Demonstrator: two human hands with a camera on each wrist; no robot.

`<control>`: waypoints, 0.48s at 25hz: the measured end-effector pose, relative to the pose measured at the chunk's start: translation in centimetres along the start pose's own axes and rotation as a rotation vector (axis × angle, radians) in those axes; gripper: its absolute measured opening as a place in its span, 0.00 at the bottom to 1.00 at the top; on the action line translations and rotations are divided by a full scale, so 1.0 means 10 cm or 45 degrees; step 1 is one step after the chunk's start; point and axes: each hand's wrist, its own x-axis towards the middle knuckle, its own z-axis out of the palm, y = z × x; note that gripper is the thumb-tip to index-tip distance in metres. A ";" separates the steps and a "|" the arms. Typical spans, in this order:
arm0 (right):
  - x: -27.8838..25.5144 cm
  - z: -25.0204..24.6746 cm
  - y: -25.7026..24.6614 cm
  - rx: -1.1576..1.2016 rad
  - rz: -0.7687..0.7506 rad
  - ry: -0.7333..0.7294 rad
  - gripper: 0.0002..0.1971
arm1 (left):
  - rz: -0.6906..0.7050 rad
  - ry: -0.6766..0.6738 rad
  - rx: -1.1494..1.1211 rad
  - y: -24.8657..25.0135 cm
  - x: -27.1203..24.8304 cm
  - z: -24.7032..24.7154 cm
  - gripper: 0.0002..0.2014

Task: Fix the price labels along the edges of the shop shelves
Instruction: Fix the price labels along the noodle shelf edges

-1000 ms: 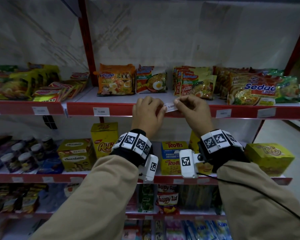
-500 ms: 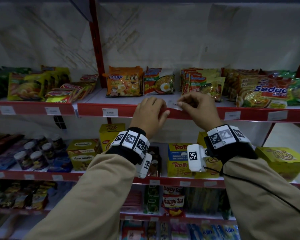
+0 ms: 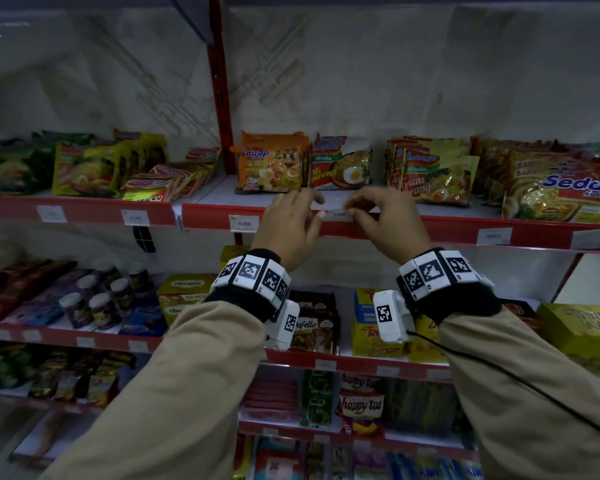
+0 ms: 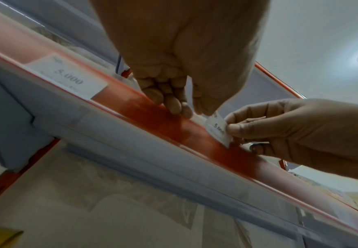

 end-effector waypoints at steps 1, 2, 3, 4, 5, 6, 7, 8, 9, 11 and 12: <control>0.00 -0.01 0.00 -0.033 -0.014 -0.025 0.05 | 0.026 -0.012 0.036 0.00 0.00 0.01 0.10; 0.01 -0.01 0.00 -0.070 -0.016 -0.048 0.04 | 0.041 -0.019 0.065 -0.01 -0.01 0.02 0.10; 0.01 -0.01 0.01 -0.101 -0.008 -0.071 0.04 | 0.045 -0.020 0.078 0.00 -0.01 0.04 0.10; 0.01 -0.01 0.01 -0.123 0.000 -0.091 0.04 | 0.043 -0.012 0.077 0.00 -0.02 0.05 0.11; 0.00 -0.01 0.02 -0.138 0.008 -0.109 0.04 | 0.041 -0.001 0.067 0.00 -0.03 0.06 0.11; 0.00 -0.01 0.02 -0.150 0.013 -0.126 0.04 | 0.042 0.010 0.059 0.01 -0.03 0.06 0.12; 0.01 -0.01 0.02 -0.164 0.016 -0.144 0.04 | 0.049 0.018 0.065 0.01 -0.04 0.06 0.12; 0.01 -0.01 0.02 -0.180 0.018 -0.163 0.04 | 0.060 0.019 0.087 0.01 -0.04 0.06 0.12; 0.01 -0.02 0.02 -0.196 0.019 -0.186 0.04 | 0.067 0.020 0.114 0.00 -0.04 0.07 0.11; 0.02 -0.03 0.01 -0.228 0.017 -0.236 0.04 | 0.059 0.021 0.151 0.00 -0.04 0.08 0.10; 0.02 -0.04 0.00 -0.256 0.007 -0.262 0.04 | 0.050 0.020 0.159 0.01 -0.04 0.09 0.09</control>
